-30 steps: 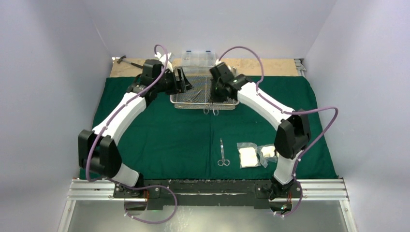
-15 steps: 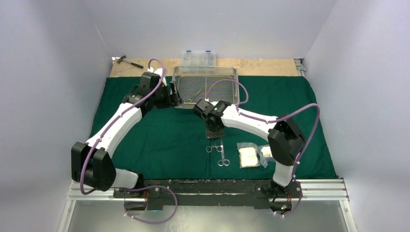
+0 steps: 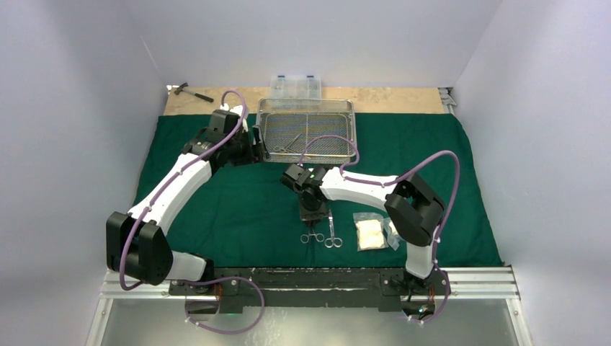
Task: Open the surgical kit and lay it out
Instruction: Place the medical item in the surgical kit, then pick up the medical item from the container.
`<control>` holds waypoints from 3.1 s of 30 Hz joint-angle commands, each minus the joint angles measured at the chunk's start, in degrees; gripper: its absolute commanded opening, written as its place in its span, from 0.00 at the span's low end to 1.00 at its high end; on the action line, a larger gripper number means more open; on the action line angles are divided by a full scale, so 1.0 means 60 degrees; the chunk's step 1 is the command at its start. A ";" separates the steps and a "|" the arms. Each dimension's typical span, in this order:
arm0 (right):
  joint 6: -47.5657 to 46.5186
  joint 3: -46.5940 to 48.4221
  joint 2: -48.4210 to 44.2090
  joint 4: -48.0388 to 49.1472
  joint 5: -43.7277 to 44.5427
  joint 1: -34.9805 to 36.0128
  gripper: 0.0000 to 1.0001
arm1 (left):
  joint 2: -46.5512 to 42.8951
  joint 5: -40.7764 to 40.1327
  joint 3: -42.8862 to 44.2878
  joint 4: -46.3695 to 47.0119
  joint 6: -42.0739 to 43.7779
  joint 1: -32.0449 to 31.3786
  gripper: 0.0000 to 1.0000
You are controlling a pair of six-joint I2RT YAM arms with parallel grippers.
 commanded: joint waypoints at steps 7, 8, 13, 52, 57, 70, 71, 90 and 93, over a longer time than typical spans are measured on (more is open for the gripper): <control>0.0818 -0.0092 0.0246 0.0443 0.0088 0.0153 0.00 | -0.0125 -0.0093 -0.0183 0.0121 0.0423 -0.0003 0.70; 0.0854 -0.0079 0.0222 0.0463 0.0183 0.0152 0.00 | -0.0126 -0.0116 -0.0177 0.0105 0.0470 -0.0003 0.70; 0.1233 -0.0019 -0.0031 0.0396 0.0923 0.0153 0.00 | -0.0129 -0.0239 -0.0136 0.0077 0.0655 -0.0003 0.70; -0.1474 0.2206 -0.1847 0.1817 0.1724 -0.1760 0.67 | 0.0103 -0.0357 0.1207 0.0814 0.0760 -0.0017 0.71; -0.3277 0.4002 -0.0624 0.2198 0.1798 -0.2543 0.86 | 0.1176 0.0071 0.1840 0.1528 0.0501 -0.0019 0.71; -0.3748 0.4817 0.0703 0.2141 0.0001 -0.4027 0.43 | 0.5518 0.0464 0.4752 0.2243 0.1075 -0.0491 0.55; -0.3774 0.4574 0.0563 0.2315 -0.0064 -0.4055 0.41 | 0.5865 0.0355 0.4958 0.2248 0.1294 -0.0575 0.53; -0.3261 0.3425 -0.0301 0.2653 -0.0478 -0.5088 0.34 | 0.8378 -0.2653 0.6160 0.1712 0.4570 -0.1292 0.36; -0.3168 0.3696 -0.0111 0.2597 -0.0562 -0.5130 0.33 | 0.8338 -0.2399 0.6077 0.1652 0.4666 -0.1306 0.34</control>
